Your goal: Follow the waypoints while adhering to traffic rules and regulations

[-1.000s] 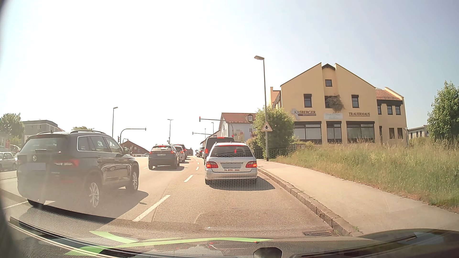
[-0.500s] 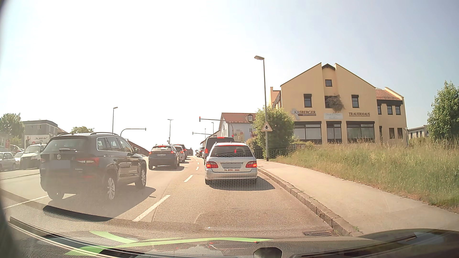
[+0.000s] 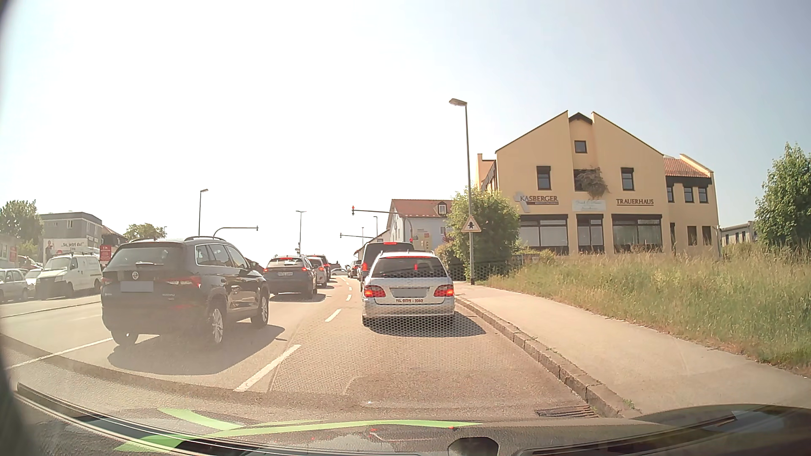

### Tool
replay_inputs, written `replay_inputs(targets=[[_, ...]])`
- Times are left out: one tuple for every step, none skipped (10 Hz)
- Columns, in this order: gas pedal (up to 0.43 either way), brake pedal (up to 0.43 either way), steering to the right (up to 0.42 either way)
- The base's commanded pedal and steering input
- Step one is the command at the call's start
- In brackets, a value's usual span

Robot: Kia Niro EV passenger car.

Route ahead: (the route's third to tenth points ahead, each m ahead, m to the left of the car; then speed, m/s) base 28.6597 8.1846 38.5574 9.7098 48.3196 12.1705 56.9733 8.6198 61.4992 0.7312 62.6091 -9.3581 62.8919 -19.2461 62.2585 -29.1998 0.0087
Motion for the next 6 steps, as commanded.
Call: replay_inputs(targets=[[0.000,0.262,-0.033],[0.000,0.262,-0.034],[0.000,0.262,-0.034],[0.000,0.262,-0.032],[0.000,0.262,-0.029],[0.000,0.262,-0.022]])
